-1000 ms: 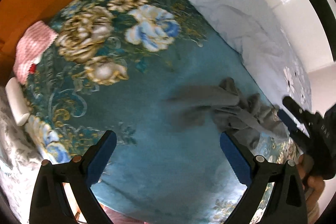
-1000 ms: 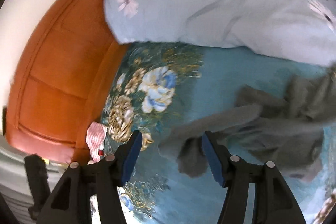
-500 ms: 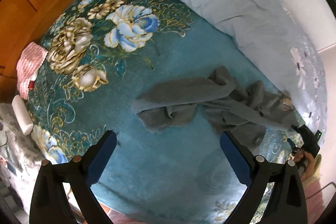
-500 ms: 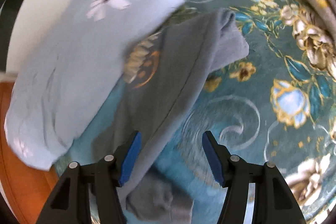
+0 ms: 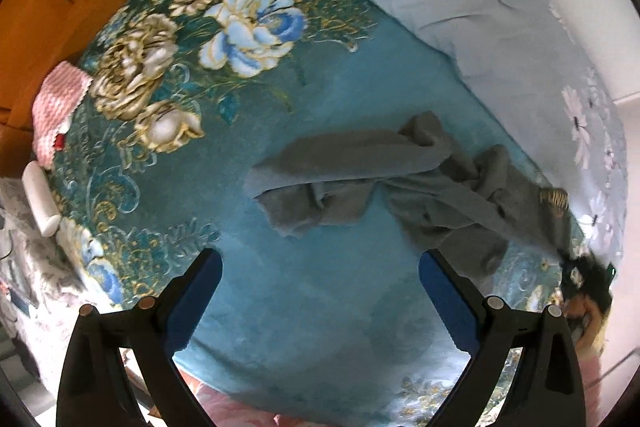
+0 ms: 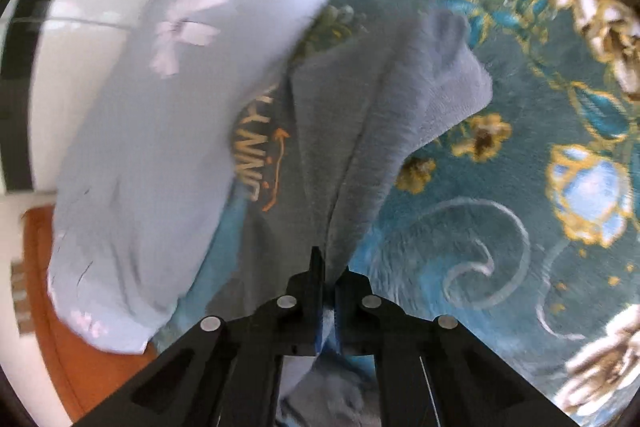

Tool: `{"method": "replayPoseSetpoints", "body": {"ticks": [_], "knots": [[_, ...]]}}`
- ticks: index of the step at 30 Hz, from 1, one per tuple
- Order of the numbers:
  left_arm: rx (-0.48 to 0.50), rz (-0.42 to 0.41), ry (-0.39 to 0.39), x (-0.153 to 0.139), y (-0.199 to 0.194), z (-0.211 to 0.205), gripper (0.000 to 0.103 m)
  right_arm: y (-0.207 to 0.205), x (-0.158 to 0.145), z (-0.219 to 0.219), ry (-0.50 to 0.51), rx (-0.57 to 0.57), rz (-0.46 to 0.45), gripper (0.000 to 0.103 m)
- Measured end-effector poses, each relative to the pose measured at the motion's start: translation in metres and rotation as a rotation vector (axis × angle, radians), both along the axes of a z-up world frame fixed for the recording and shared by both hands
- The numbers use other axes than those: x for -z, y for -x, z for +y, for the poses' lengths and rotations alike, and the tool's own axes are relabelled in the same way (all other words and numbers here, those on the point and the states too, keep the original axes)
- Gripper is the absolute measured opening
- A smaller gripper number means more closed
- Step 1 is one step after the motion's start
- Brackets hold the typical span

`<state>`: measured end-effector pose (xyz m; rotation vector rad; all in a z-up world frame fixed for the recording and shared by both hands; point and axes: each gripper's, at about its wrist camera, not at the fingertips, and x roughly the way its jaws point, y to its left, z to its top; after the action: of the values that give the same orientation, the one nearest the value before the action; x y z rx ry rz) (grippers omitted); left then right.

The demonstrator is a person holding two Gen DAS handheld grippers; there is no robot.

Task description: Fold clothes

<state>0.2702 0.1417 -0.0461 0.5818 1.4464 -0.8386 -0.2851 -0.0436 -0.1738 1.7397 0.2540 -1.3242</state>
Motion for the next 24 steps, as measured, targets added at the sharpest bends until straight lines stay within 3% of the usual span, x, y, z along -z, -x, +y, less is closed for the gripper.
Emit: {"method": "replayPoseSetpoints", "body": {"ticks": [4, 7, 12, 16, 19, 24], "knots": [[0.032, 0.039, 0.039, -0.003, 0.002, 0.0, 0.099, -0.016, -0.039, 0.066, 0.018, -0.129, 0.033, 0.004], [0.041, 0.07, 0.067, -0.004, -0.001, 0.006, 0.099, -0.067, -0.047, 0.12, -0.036, -0.237, -0.046, 0.004], [-0.008, 0.074, 0.122, -0.019, -0.029, 0.035, 0.099, -0.222, -0.041, 0.161, -0.101, -0.512, -0.248, 0.004], [-0.113, 0.033, 0.179, -0.039, -0.077, 0.075, 0.099, -0.36, -0.09, 0.161, 0.026, -0.716, -0.442, 0.004], [-0.193, 0.003, 0.184, -0.045, -0.109, 0.101, 0.099, -0.427, -0.122, 0.157, 0.117, -0.837, -0.439, 0.008], [-0.25, 0.01, 0.152, -0.031, -0.129, 0.121, 0.099, -0.456, -0.112, 0.157, 0.074, -0.946, -0.371, 0.01]]}}
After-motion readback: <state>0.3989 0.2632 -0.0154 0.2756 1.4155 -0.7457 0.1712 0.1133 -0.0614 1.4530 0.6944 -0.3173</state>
